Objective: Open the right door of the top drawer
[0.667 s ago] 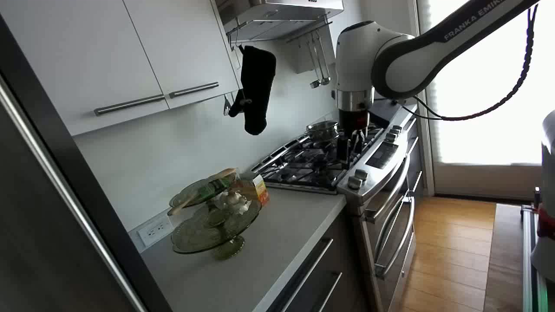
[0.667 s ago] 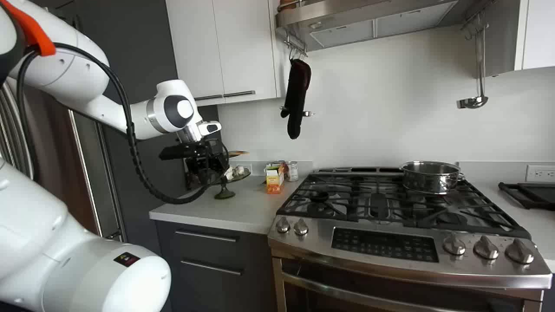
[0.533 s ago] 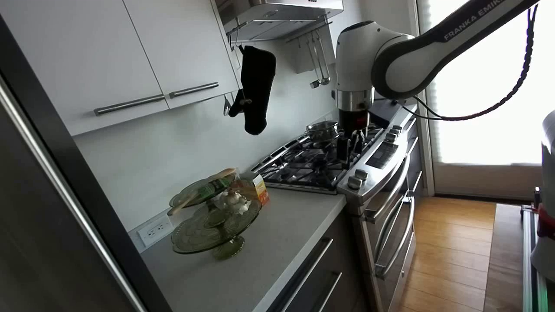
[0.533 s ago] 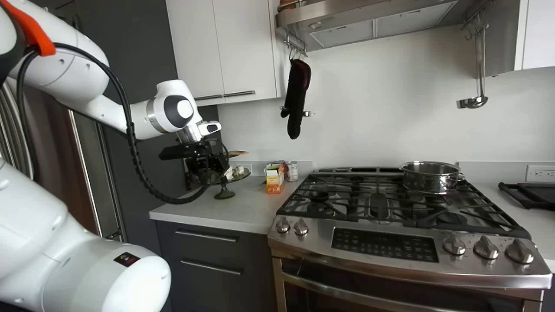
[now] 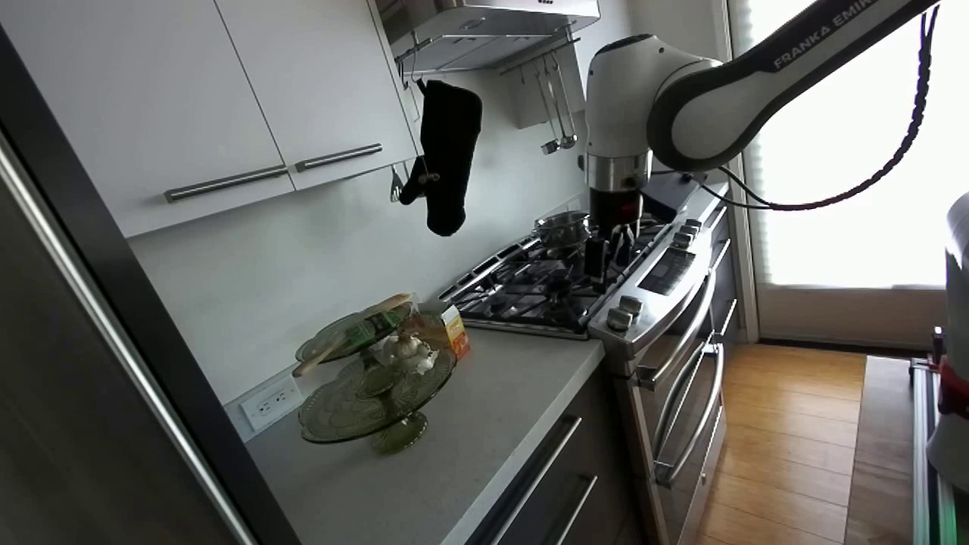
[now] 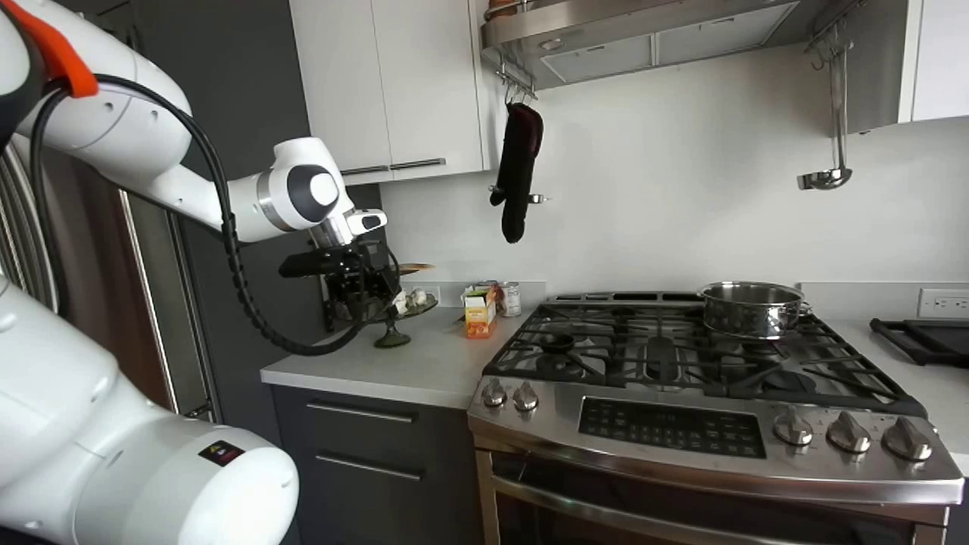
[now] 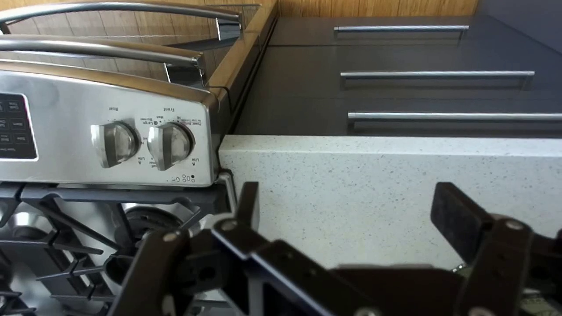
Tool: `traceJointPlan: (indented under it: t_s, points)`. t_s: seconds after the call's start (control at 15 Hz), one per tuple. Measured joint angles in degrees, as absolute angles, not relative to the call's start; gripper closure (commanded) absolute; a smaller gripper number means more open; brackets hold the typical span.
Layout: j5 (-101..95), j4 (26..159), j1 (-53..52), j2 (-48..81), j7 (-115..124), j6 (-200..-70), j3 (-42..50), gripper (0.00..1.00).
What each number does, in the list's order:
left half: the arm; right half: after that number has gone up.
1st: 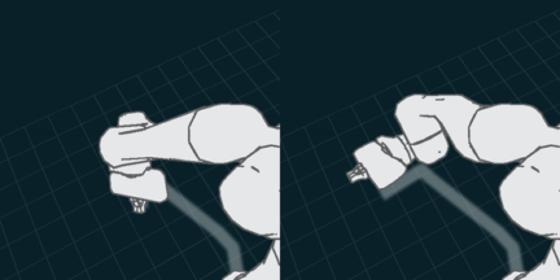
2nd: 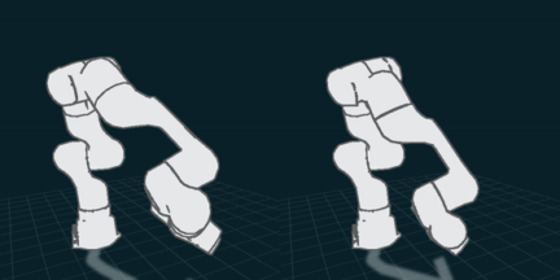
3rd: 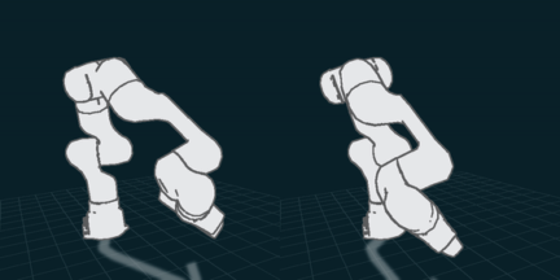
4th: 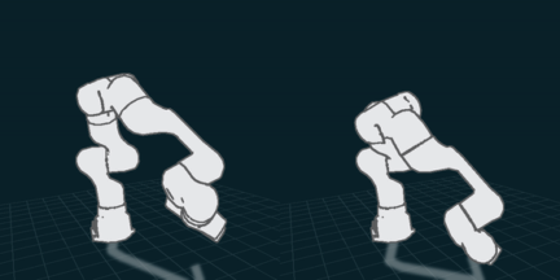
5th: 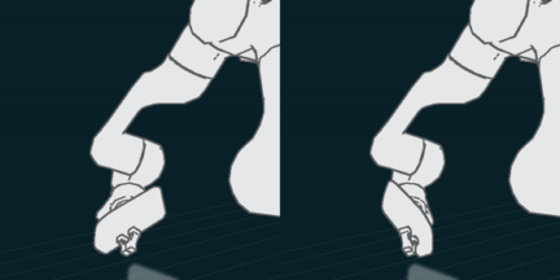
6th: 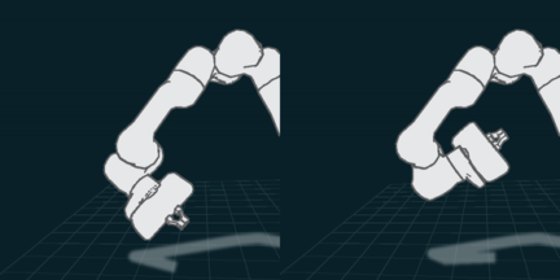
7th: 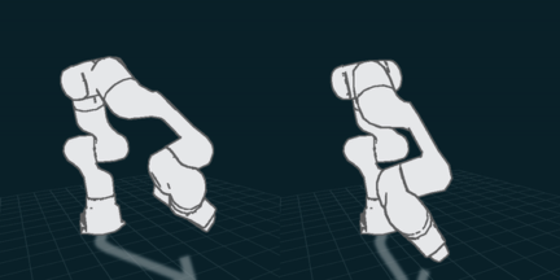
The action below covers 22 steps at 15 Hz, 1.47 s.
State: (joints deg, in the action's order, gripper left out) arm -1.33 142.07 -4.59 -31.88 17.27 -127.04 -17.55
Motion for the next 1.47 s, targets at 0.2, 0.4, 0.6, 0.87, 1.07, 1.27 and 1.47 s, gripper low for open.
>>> traceJointPlan:
  t_s: [0.2, 0.4, 0.6, 0.87, 1.07, 1.27, 1.47]
  points:
    - [2.5, 138.5, -4.7, -30.9, 20.5, -127.4, -16.3, 0.0]
    - [6.6, 134.2, -4.7, -29.8, 24.3, -128.1, -15.2, 0.0]
    - [11.0, 130.8, -4.7, -28.8, 28.3, -129.2, -14.4, 0.0]
    - [17.1, 126.6, -4.6, -26.6, 33.6, -130.1, -13.4, 0.0]
    - [19.8, 125.5, -4.6, -24.5, 35.4, -131.5, -12.3, 0.0]
    - [20.1, 125.0, -4.6, -23.7, 35.9, -131.5, -12.2, 0.0]
    - [20.2, 124.7, -4.5, -23.6, 37.6, -134.3, -12.1, 0.0]
